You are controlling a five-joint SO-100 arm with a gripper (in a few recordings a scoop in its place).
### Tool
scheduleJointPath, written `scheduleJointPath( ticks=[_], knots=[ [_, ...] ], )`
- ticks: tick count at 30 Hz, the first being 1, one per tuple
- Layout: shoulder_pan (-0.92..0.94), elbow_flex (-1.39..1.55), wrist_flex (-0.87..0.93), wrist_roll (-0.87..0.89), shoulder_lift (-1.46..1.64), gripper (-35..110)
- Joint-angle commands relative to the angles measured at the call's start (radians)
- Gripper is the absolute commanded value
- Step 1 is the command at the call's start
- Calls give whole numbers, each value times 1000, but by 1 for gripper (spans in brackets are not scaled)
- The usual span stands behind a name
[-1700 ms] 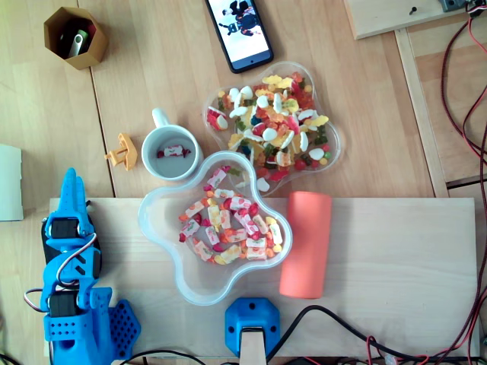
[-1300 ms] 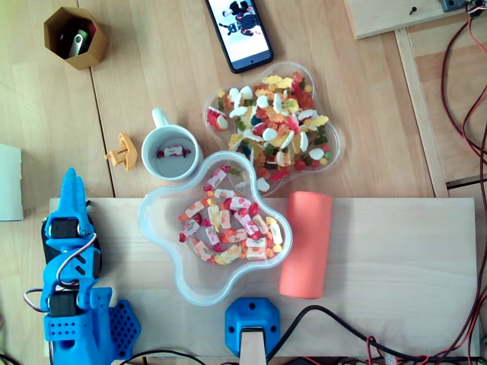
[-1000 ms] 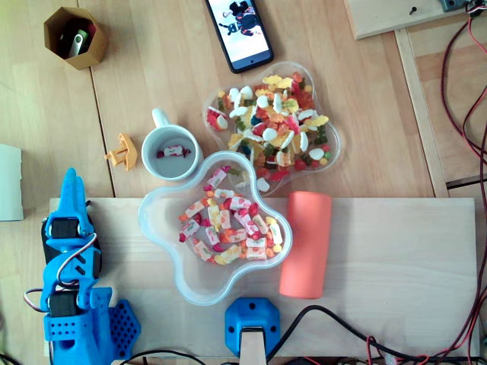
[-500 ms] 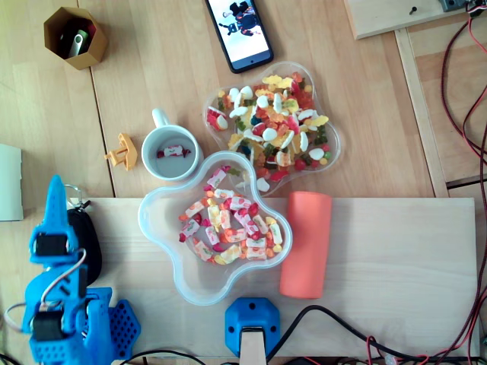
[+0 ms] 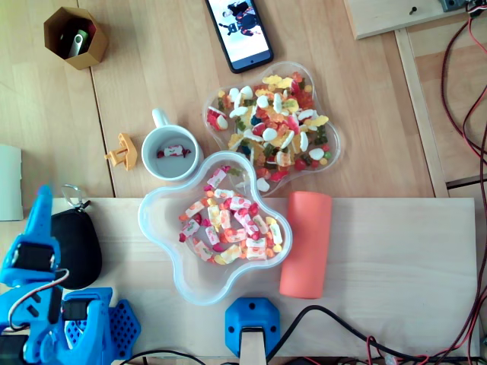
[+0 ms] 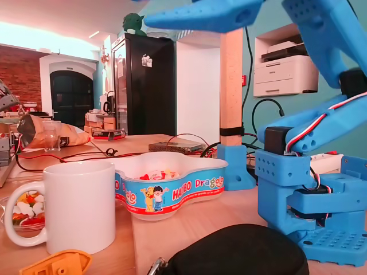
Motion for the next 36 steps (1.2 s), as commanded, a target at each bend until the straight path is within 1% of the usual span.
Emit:
scheduleJointPath(
  ticks=[1,4,8,11,15,17,19,23,28,32,36],
  knots=[
    [152,-137,91,101,-84,18],
    [327,-166,147,158,-152,18],
    [554,-166,127,199,-219,18],
    [649,-135,133,193,-235,18],
    [762,40,81,236,-293,18],
    [833,132,58,331,-337,18],
    [884,225,44,499,-368,18],
    [876,350,48,810,-382,18],
    [775,394,35,1052,-399,18],
    [713,399,35,1134,-399,18],
    [733,402,35,1138,-402,18]
  ],
)
